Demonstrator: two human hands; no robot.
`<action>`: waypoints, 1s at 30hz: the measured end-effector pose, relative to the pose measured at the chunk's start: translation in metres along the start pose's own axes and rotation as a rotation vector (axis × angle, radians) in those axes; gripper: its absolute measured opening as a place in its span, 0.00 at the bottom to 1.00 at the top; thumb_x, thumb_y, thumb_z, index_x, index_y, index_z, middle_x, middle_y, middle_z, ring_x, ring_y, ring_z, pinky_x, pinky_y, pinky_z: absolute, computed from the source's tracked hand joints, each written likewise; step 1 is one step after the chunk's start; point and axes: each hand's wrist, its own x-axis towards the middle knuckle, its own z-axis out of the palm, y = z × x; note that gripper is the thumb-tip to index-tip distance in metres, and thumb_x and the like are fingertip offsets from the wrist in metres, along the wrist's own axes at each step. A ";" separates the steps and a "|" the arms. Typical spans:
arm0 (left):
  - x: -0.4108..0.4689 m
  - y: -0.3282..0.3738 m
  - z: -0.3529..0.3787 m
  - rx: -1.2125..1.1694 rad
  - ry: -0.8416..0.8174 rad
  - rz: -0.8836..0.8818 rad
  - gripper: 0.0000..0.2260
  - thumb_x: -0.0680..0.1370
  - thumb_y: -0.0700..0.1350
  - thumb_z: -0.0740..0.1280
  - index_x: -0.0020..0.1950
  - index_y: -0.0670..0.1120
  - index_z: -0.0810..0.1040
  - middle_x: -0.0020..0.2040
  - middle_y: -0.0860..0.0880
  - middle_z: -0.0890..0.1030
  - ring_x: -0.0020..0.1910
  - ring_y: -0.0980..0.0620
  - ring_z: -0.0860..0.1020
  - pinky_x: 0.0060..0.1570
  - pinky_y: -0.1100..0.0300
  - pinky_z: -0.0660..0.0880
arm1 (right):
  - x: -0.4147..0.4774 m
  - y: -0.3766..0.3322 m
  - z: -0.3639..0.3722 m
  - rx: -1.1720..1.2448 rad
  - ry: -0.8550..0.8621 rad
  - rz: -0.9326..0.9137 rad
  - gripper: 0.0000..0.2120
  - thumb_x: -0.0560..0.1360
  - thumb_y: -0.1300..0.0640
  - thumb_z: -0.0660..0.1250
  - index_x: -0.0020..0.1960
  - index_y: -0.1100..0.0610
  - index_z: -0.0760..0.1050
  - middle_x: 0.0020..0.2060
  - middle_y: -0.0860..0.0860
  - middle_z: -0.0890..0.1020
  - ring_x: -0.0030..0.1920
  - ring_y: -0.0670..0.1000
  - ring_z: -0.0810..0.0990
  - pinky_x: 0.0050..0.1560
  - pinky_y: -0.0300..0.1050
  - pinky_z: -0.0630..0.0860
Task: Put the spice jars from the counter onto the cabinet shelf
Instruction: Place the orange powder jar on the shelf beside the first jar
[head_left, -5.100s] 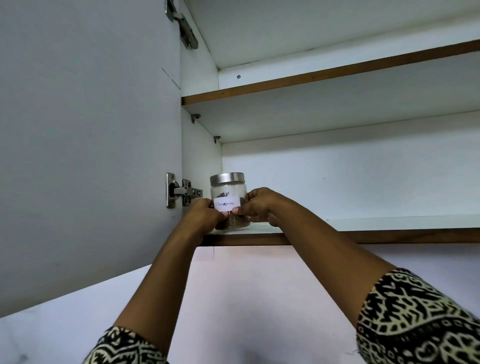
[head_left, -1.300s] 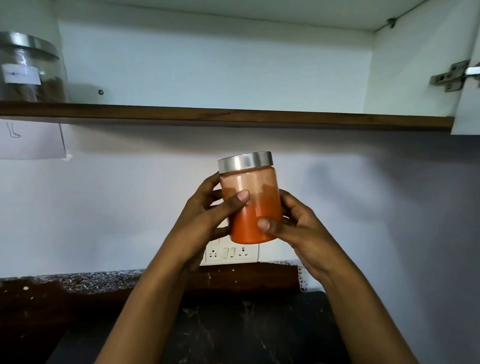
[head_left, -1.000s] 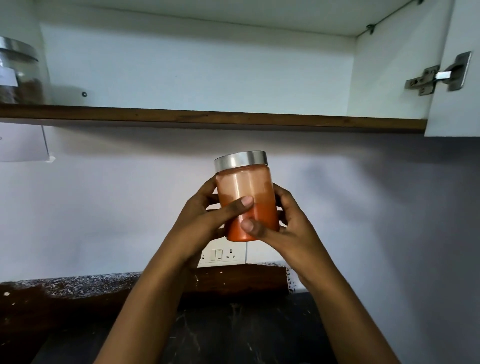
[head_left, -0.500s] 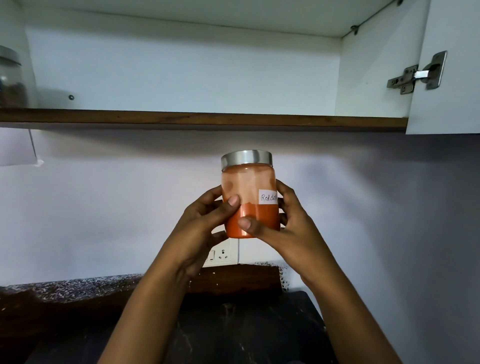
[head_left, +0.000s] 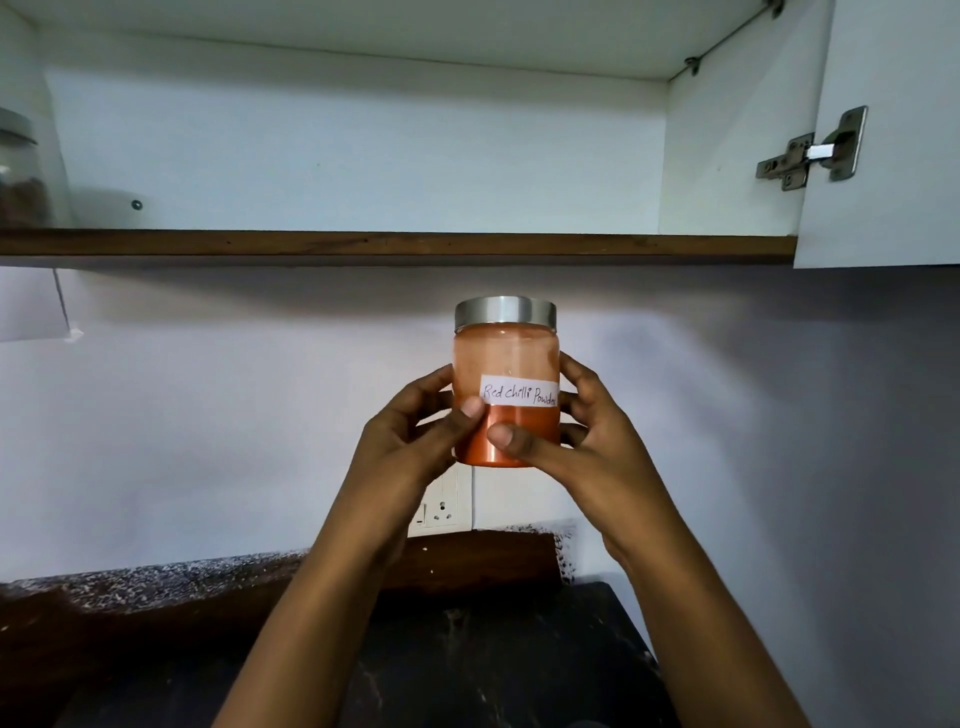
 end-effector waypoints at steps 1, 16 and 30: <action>-0.002 0.001 0.001 0.023 -0.021 0.009 0.27 0.66 0.55 0.69 0.65 0.55 0.75 0.57 0.55 0.81 0.54 0.57 0.81 0.53 0.61 0.78 | -0.001 -0.001 0.000 -0.026 0.000 -0.005 0.46 0.54 0.39 0.70 0.70 0.41 0.58 0.58 0.40 0.69 0.55 0.44 0.72 0.48 0.35 0.72; -0.005 0.007 -0.018 -0.097 -0.030 -0.026 0.28 0.66 0.48 0.68 0.67 0.52 0.72 0.56 0.49 0.83 0.55 0.52 0.81 0.55 0.59 0.78 | 0.001 -0.009 -0.011 0.217 -0.173 0.024 0.25 0.60 0.49 0.72 0.57 0.44 0.75 0.53 0.40 0.82 0.52 0.44 0.82 0.48 0.37 0.79; -0.007 0.047 -0.075 0.105 -0.036 0.081 0.28 0.68 0.53 0.73 0.67 0.55 0.74 0.57 0.56 0.83 0.58 0.55 0.80 0.60 0.56 0.73 | 0.011 -0.049 0.035 0.146 -0.207 -0.110 0.31 0.59 0.48 0.72 0.61 0.43 0.73 0.51 0.41 0.81 0.46 0.37 0.82 0.37 0.29 0.78</action>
